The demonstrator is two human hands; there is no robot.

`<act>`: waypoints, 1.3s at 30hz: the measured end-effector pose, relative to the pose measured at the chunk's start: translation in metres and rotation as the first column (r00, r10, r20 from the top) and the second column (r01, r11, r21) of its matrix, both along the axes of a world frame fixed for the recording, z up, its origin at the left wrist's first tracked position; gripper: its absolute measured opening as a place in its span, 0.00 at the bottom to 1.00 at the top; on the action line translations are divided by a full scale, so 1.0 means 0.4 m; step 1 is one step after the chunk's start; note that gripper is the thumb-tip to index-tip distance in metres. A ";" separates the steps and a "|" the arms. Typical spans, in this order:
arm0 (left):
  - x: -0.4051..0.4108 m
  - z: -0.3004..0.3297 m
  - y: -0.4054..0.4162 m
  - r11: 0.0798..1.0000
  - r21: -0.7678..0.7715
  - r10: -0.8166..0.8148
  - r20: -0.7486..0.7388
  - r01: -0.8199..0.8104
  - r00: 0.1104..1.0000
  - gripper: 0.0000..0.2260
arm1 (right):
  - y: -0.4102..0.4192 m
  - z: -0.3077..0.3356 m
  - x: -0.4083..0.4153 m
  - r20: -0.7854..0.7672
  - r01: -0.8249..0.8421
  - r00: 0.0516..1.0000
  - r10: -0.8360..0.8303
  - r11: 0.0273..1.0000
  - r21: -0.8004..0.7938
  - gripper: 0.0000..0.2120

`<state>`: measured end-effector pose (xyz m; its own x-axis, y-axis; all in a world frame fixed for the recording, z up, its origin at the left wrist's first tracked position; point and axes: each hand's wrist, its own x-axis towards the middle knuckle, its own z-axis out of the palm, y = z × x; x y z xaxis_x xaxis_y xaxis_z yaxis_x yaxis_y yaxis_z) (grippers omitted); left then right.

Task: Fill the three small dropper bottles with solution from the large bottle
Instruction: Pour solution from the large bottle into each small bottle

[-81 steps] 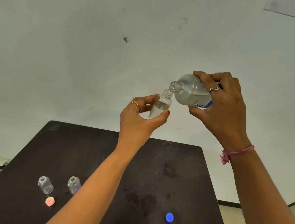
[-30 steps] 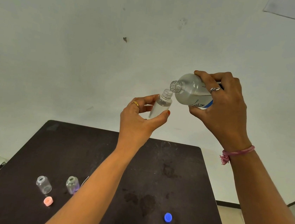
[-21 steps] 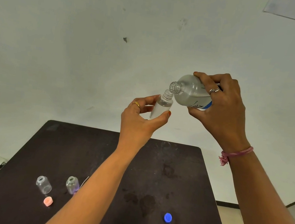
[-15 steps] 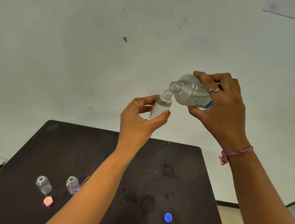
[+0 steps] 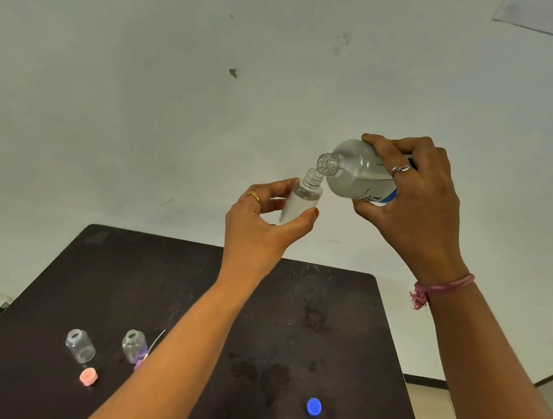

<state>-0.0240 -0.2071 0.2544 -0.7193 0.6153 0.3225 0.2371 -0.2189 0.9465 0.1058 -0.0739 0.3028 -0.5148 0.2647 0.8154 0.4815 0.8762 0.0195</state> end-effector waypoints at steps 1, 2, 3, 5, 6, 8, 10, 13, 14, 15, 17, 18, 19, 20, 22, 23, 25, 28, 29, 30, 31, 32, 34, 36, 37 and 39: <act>0.000 0.000 0.000 1.000 -0.002 0.000 -0.002 -0.001 1.000 0.18 | -0.001 0.000 0.000 -0.003 0.000 1.000 0.000 1.000 -0.001 0.35; 0.000 -0.001 0.000 1.000 -0.003 0.001 -0.002 -0.001 1.000 0.18 | -0.002 0.000 0.001 -0.006 0.001 1.000 -0.001 1.000 -0.003 0.35; 0.001 -0.001 0.000 1.000 -0.002 0.001 -0.001 -0.001 1.000 0.18 | -0.002 0.000 0.001 -0.007 0.002 1.000 -0.002 1.000 -0.004 0.35; 0.001 -0.001 0.000 1.000 0.001 0.003 -0.005 -0.003 1.000 0.17 | -0.003 0.000 0.001 -0.004 0.005 1.000 -0.005 1.000 -0.003 0.35; 0.001 0.000 0.000 1.000 0.003 0.003 -0.007 -0.003 1.000 0.17 | -0.003 0.000 0.001 -0.002 0.006 1.000 -0.006 1.000 -0.002 0.35; 0.001 0.001 -0.001 1.000 0.006 0.002 -0.007 -0.002 1.000 0.17 | -0.002 -0.001 0.002 -0.001 0.003 1.000 -0.003 1.000 -0.004 0.35; 0.001 0.001 0.000 1.000 0.007 0.000 -0.002 0.000 1.000 0.17 | -0.002 0.000 0.003 -0.001 0.005 1.000 -0.005 1.000 -0.009 0.35; 0.001 0.000 0.001 1.000 0.002 0.005 -0.006 -0.005 1.000 0.18 | -0.003 0.000 0.002 -0.003 0.005 1.000 -0.005 1.000 -0.006 0.35; 0.001 -0.001 0.001 1.000 0.002 0.006 -0.008 -0.006 1.000 0.18 | -0.004 0.001 0.002 -0.005 0.005 1.000 -0.005 1.000 -0.008 0.35; 0.000 -0.001 0.001 1.000 0.002 0.006 -0.009 -0.006 1.000 0.18 | -0.005 0.000 0.001 -0.006 0.005 1.000 -0.005 1.000 -0.008 0.35; 0.001 -0.002 0.000 1.000 0.002 0.004 -0.008 -0.004 1.000 0.18 | -0.005 0.000 0.000 -0.005 0.004 1.000 -0.004 1.000 -0.008 0.35; 0.001 -0.002 0.000 1.000 0.000 0.005 -0.007 -0.005 1.000 0.18 | -0.005 -0.001 0.000 -0.003 0.004 1.000 -0.004 1.000 -0.009 0.35; 0.000 -0.002 0.000 1.000 -0.003 0.007 -0.007 -0.007 1.000 0.18 | -0.005 -0.001 -0.001 -0.001 0.004 1.000 -0.004 1.000 -0.010 0.35; 0.000 -0.002 0.000 1.000 -0.003 0.008 -0.007 -0.008 1.000 0.18 | -0.005 -0.002 -0.001 -0.001 0.004 1.000 -0.004 1.000 -0.010 0.35; 0.000 -0.002 -0.001 1.000 0.001 0.008 -0.003 -0.008 1.000 0.18 | -0.006 -0.003 -0.002 -0.004 0.003 1.000 -0.003 1.000 -0.008 0.35; 0.000 -0.002 -0.002 1.000 0.003 0.007 -0.002 -0.007 1.000 0.18 | -0.007 -0.003 -0.003 -0.004 0.003 1.000 -0.003 1.000 -0.006 0.35; -0.001 -0.002 -0.002 1.000 0.005 0.006 -0.004 -0.006 1.000 0.18 | -0.008 -0.002 -0.003 -0.003 0.001 1.000 -0.001 1.000 -0.004 0.35; 0.000 -0.001 -0.002 1.000 0.005 0.008 0.000 -0.008 1.000 0.18 | -0.007 -0.001 -0.004 -0.001 0.001 1.000 -0.001 1.000 -0.001 0.35; 0.000 0.000 -0.002 1.000 0.006 0.007 0.003 -0.007 1.000 0.18 | -0.006 -0.001 -0.004 -0.001 -0.001 1.000 0.001 1.000 -0.002 0.35; 0.000 0.001 -0.003 1.000 0.008 0.005 0.005 -0.005 1.000 0.17 | -0.007 -0.001 -0.004 -0.004 -0.002 1.000 0.002 1.000 -0.004 0.35; 0.001 0.002 -0.004 1.000 0.010 0.001 0.008 -0.001 1.000 0.17 | -0.007 0.000 -0.003 -0.007 -0.002 1.000 0.002 1.000 -0.007 0.35; 0.001 0.003 -0.004 1.000 0.011 -0.002 0.009 0.002 1.000 0.17 | -0.007 0.000 -0.003 -0.010 -0.002 1.000 0.002 1.000 -0.009 0.34; 0.001 0.005 -0.005 1.000 0.013 -0.003 0.006 0.003 1.000 0.17 | -0.008 0.001 -0.003 -0.013 -0.002 1.000 0.002 1.000 -0.012 0.34; 0.001 0.006 -0.005 1.000 0.011 0.001 0.001 -0.001 1.000 0.17 | -0.008 0.001 -0.003 -0.012 -0.004 1.000 0.003 1.000 -0.015 0.34; 0.001 0.006 -0.006 1.000 0.010 0.001 0.000 -0.001 1.000 0.17 | -0.008 0.002 -0.003 -0.010 -0.005 1.000 0.004 1.000 -0.015 0.34; 0.001 0.007 -0.007 1.000 0.011 -0.002 0.003 0.002 1.000 0.17 | -0.008 0.002 -0.003 -0.008 -0.007 1.000 0.006 1.000 -0.015 0.35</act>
